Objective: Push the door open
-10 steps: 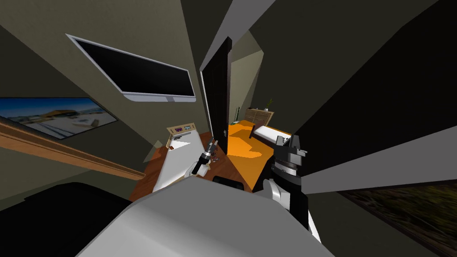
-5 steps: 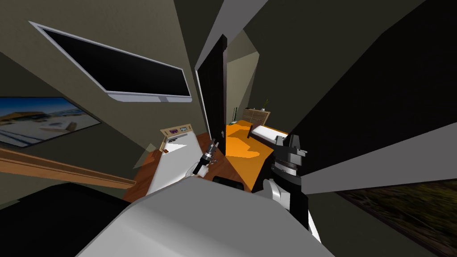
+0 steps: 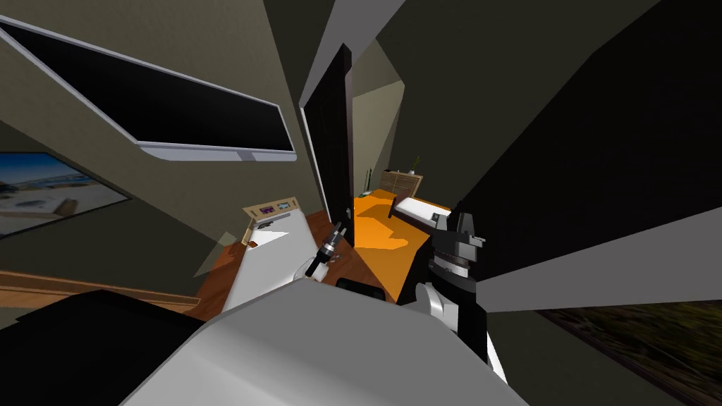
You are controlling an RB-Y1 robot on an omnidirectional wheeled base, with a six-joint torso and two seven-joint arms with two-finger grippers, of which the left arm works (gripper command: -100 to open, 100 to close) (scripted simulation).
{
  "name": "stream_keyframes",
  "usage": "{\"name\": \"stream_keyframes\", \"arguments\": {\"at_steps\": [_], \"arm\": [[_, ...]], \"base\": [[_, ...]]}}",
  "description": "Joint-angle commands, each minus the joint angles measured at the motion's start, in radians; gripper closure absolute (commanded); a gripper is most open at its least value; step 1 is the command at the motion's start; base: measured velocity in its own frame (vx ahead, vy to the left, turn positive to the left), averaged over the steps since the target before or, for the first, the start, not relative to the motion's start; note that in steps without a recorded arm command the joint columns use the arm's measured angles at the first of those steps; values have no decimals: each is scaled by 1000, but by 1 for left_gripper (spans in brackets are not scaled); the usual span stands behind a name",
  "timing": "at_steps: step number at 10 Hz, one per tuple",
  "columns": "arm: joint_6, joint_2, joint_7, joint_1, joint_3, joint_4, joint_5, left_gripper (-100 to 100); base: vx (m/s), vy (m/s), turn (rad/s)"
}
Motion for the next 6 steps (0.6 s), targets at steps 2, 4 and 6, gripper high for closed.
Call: {"name": "stream_keyframes", "arguments": {"at_steps": [2, 4, 6], "arm": [[-38, 22, 15, -26, -19, 78, 4, -100], [-54, 31, 20, -37, -28, 124, 6, -100], [-85, 48, 32, -59, -45, 191, 10, -100]], "base": [[50, 7, -90], [44, 1, -44], [70, 13, -110]]}}
